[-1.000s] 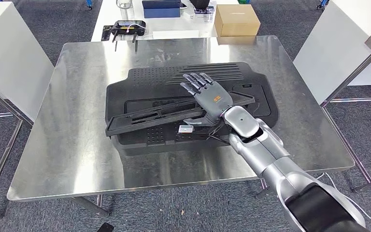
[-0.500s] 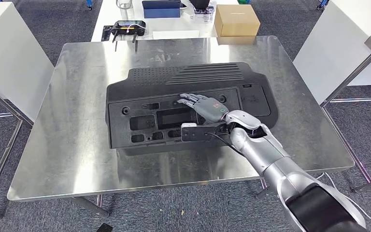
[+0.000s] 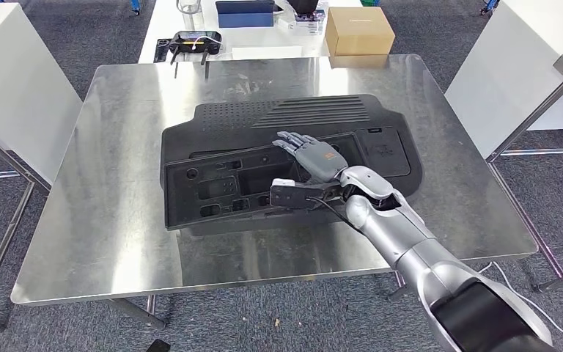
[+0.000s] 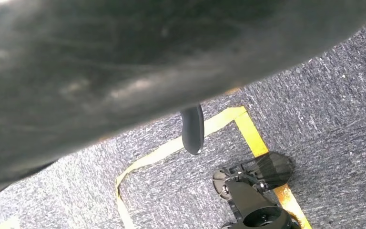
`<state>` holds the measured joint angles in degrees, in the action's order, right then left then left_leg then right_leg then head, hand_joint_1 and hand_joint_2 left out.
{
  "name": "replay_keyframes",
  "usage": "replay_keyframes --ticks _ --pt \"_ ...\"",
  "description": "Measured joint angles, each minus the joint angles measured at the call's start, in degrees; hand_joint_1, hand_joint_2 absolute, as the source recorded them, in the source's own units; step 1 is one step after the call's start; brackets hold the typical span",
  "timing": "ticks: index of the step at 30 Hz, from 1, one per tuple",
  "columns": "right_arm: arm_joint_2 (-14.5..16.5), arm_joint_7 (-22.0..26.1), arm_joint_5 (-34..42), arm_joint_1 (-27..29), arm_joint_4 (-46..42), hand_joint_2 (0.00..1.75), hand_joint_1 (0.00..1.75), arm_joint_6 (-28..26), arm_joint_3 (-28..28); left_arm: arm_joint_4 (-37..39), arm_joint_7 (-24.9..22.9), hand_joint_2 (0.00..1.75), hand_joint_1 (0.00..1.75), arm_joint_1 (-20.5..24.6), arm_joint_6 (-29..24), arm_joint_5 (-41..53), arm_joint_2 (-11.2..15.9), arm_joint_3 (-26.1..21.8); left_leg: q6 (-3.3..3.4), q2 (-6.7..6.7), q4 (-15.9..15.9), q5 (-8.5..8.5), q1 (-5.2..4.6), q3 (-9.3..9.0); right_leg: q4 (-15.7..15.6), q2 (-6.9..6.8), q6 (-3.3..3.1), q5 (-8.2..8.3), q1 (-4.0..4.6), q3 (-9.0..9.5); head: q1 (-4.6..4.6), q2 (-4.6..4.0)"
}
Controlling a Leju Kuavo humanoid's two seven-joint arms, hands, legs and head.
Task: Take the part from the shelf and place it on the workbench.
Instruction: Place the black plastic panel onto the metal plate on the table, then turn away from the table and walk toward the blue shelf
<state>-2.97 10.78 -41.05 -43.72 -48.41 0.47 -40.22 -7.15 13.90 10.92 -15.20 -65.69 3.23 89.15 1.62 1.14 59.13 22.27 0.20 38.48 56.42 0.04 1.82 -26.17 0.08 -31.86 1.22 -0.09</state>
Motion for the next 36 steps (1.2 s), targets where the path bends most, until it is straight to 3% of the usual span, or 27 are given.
replay_keyframes --ticks 5,9,18,22,27,36 --pt "0.4 -0.1 0.6 2.3 -2.9 0.00 0.00 -5.4 1.5 0.0 0.0 0.00 0.00 -0.1 -0.3 -0.5 0.0 0.0 0.00 0.00 0.0 0.00 0.00 0.00 0.0 0.00 0.00 0.00 0.00 0.00 0.00 0.00" --pt "1.3 2.3 4.5 7.3 -9.9 0.00 0.00 -9.7 4.8 0.0 0.3 0.00 0.00 -0.5 -0.9 -1.1 0.0 0.0 -0.01 0.00 0.0 0.02 0.01 0.00 0.0 0.00 -0.01 -0.02 0.00 -0.01 0.00 0.00" --pt "3.2 9.0 15.8 18.1 -27.7 0.00 0.00 -10.3 11.2 0.0 0.8 0.00 0.00 -1.2 -1.8 -2.5 0.0 0.0 -0.06 -0.04 0.0 0.08 0.04 -0.05 0.0 0.00 -0.15 -0.15 0.03 -0.45 -0.01 0.00" --pt "4.6 16.0 30.6 24.0 -36.8 0.00 0.00 -4.9 12.9 0.0 1.5 0.00 0.00 -1.7 -2.7 -3.7 0.0 0.0 -0.09 -0.01 0.0 0.12 0.05 -0.09 0.0 -0.01 -0.21 -0.19 0.03 -0.51 -0.01 0.00" --pt "5.3 22.0 48.0 34.6 -50.6 0.00 0.00 7.6 13.2 0.0 4.1 0.00 0.00 -2.9 -4.3 -5.8 0.0 -0.2 -0.15 0.00 0.0 0.32 0.04 -0.12 -0.1 -0.01 -0.20 -0.32 0.03 -0.45 -0.01 0.00" --pt "6.4 25.9 57.6 49.1 -62.5 0.00 0.00 17.3 16.9 0.0 7.0 0.00 0.00 -4.5 -4.7 -8.2 0.1 -1.4 -0.20 0.02 0.0 0.55 0.04 -0.36 -0.1 0.00 -0.15 -0.55 0.03 -0.25 -0.01 0.00"
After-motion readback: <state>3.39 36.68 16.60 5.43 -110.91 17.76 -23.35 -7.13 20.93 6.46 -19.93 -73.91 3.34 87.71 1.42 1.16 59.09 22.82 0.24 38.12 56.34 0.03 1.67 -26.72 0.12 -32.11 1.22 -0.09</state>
